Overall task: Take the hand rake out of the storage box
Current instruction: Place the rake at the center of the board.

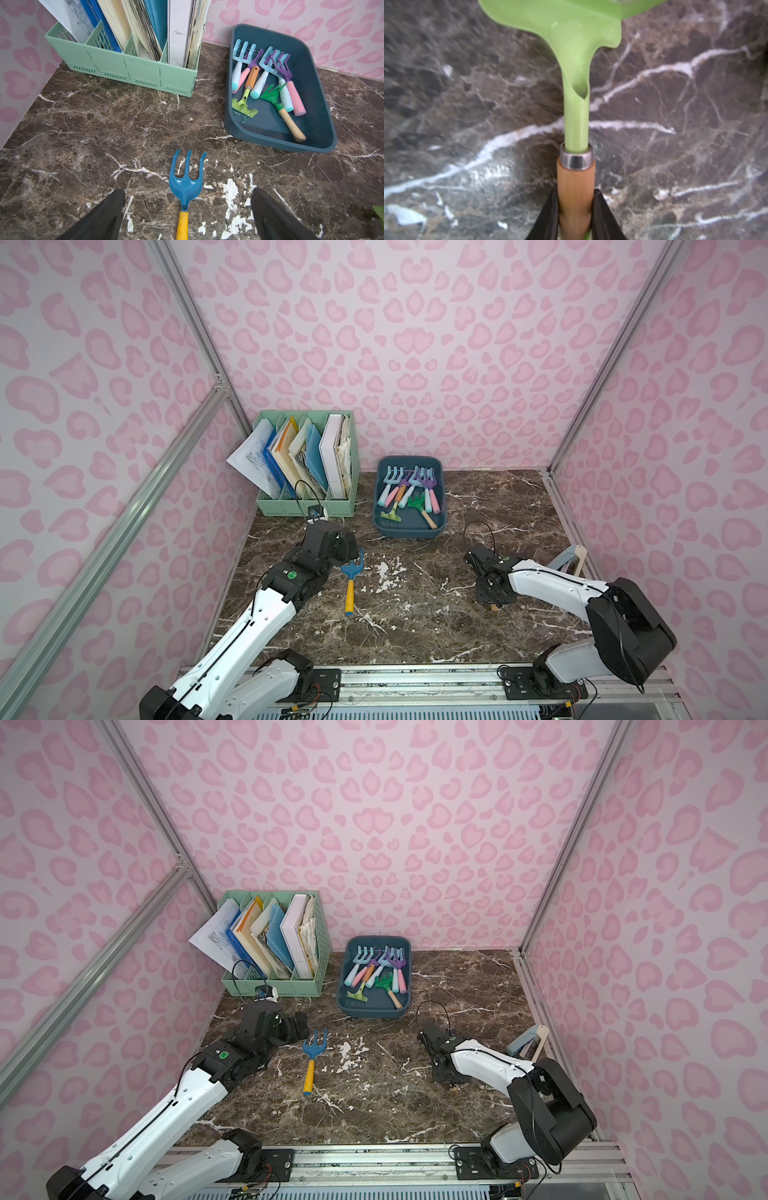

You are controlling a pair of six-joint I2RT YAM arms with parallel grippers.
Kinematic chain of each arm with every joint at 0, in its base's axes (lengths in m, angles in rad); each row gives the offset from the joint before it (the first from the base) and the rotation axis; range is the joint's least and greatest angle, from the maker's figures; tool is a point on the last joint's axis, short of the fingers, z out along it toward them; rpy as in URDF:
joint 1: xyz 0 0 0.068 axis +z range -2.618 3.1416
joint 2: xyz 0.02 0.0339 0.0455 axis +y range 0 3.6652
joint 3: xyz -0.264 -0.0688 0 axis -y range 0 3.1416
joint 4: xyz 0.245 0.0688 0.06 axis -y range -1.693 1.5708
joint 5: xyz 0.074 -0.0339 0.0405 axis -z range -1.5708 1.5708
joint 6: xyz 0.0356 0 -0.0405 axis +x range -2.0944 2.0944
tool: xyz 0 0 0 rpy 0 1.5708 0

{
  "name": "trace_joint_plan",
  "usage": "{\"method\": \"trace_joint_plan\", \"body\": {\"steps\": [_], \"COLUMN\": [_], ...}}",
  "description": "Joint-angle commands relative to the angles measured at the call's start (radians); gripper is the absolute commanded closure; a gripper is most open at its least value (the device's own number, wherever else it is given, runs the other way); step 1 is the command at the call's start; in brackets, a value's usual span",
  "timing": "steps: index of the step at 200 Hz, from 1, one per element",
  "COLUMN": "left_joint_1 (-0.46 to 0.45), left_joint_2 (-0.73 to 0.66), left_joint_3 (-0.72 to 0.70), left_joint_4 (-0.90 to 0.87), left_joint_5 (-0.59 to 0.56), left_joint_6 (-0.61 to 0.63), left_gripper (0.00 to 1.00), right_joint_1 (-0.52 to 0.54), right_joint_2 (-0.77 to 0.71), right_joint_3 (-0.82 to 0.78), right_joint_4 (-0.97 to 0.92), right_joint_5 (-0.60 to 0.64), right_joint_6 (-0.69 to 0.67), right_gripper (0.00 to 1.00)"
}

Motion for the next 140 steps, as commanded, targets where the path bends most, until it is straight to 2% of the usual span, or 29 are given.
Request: {"method": "trace_joint_plan", "body": {"steps": [1, 13, 16, 20, 21, 22, 25, 36, 39, 40, 44, 47, 77, 94, 105, 121, 140], "left_joint_1": [0.000, 0.000, 0.000, 0.000, 0.000, 0.000, 0.000, 0.000, 0.000, 0.000, 0.001, 0.001, 0.000, 0.000, 0.001, 0.000, 0.000], "left_joint_2": [0.004, 0.004, 0.002, 0.002, 0.002, 0.001, 0.000, -0.004, -0.003, -0.003, -0.004, -0.004, -0.004, -0.004, -0.004, -0.005, -0.013], "left_joint_3": [0.002, 0.002, 0.002, 0.002, 0.001, 0.001, 0.002, 0.000, 0.000, 0.000, -0.001, -0.001, -0.001, -0.002, -0.002, -0.001, -0.007], "left_joint_4": [0.001, 0.002, 0.002, 0.002, 0.001, 0.002, 0.001, 0.002, 0.001, 0.002, 0.001, 0.001, 0.001, 0.001, 0.004, 0.000, 0.006], "left_joint_5": [-0.007, -0.009, -0.009, -0.010, -0.009, -0.010, -0.010, -0.010, -0.011, -0.011, -0.012, -0.012, -0.013, -0.015, -0.015, -0.017, -0.015], "left_joint_6": [0.009, 0.009, 0.009, 0.009, 0.009, 0.009, 0.010, 0.009, 0.009, 0.009, 0.009, 0.009, 0.009, 0.009, 0.009, 0.008, 0.008], "left_gripper": [0.02, 0.01, 0.01, 0.01, 0.01, 0.01, 0.01, 0.02, 0.02, 0.01, 0.01, 0.01, 0.01, 0.01, 0.01, 0.01, 0.01], "right_joint_1": [0.001, 0.000, 0.000, 0.000, 0.000, 0.001, 0.001, 0.001, 0.000, 0.000, 0.002, 0.002, 0.012, 0.029, 0.024, -0.028, -0.138], "right_joint_2": [-0.043, -0.067, -0.072, -0.078, -0.078, -0.080, -0.082, -0.086, -0.086, -0.086, -0.085, -0.085, -0.112, -0.196, -0.269, -0.376, -0.461], "right_joint_3": [0.014, 0.017, 0.018, 0.020, 0.020, 0.019, 0.020, 0.023, 0.024, 0.024, 0.026, 0.027, 0.055, 0.128, 0.126, 0.019, -0.075], "right_joint_4": [-0.056, -0.063, -0.065, -0.066, -0.066, -0.069, -0.073, -0.080, -0.077, -0.077, -0.079, -0.080, -0.074, -0.055, 0.038, 0.307, 0.610], "right_joint_5": [0.014, 0.018, 0.018, 0.019, 0.019, 0.023, 0.028, 0.027, 0.024, 0.024, 0.025, 0.028, 0.052, 0.157, 0.180, 0.061, -0.252], "right_joint_6": [0.025, 0.025, 0.024, 0.021, 0.021, 0.022, 0.023, 0.023, 0.020, 0.020, 0.020, 0.023, 0.019, 0.052, 0.047, -0.047, -0.104], "right_gripper": [0.74, 0.69, 0.64, 0.52, 0.52, 0.46, 0.40, 0.37, 0.28, 0.28, 0.05, 0.01, 0.01, 0.01, 0.01, 0.01, 0.01]}}
